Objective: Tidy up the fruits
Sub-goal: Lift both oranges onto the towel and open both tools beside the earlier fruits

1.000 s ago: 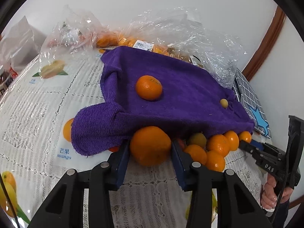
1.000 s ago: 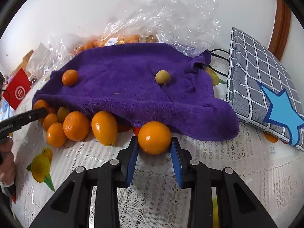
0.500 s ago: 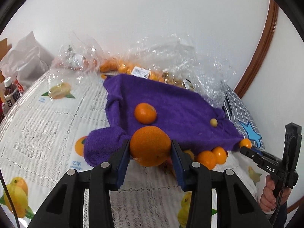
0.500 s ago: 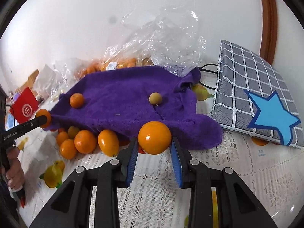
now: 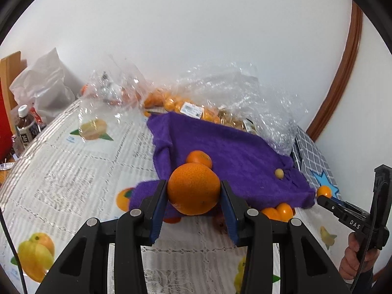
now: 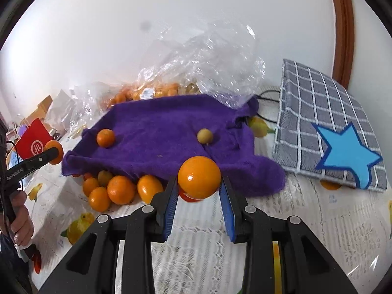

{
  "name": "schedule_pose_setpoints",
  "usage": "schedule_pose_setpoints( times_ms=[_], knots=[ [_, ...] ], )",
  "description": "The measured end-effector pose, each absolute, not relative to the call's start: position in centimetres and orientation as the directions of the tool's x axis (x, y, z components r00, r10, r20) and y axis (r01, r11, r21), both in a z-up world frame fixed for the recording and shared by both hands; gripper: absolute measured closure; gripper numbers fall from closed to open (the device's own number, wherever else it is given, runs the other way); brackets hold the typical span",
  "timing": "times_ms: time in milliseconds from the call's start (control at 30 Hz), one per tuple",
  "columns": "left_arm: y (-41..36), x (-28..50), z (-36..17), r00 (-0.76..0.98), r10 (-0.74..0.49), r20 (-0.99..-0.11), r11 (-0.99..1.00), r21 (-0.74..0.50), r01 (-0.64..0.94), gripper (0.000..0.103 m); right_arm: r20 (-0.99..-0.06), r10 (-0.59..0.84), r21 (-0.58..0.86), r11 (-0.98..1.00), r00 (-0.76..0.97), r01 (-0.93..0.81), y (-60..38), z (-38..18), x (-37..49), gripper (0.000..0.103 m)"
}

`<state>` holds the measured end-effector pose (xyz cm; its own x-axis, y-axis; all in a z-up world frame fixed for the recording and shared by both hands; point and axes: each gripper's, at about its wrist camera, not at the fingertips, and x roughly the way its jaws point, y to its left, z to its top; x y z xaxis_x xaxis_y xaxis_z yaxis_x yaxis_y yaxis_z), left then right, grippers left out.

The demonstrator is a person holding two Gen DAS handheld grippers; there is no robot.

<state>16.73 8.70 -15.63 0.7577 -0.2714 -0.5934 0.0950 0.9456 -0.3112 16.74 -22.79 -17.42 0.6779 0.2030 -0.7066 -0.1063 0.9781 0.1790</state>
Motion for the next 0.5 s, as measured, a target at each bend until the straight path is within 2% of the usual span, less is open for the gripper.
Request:
schedule_pose_setpoints(
  times_ms=[267, 500],
  knots=[
    [7.8, 19.6, -13.8, 0.746, -0.290, -0.600, 0.942, -0.314, 0.113, 0.063, -0.673, 0.216, 0.143, 0.976, 0.707, -0.162, -21.7, -14.6, 19.3, 0.069],
    [4.1, 24.2, -13.4, 0.729, -0.319, -0.606, 0.937, -0.319, 0.145, 0.063, -0.667, 0.209, 0.130, 0.978, 0.715, -0.164, -21.8, -14.3, 23.5, 0.069]
  ],
)
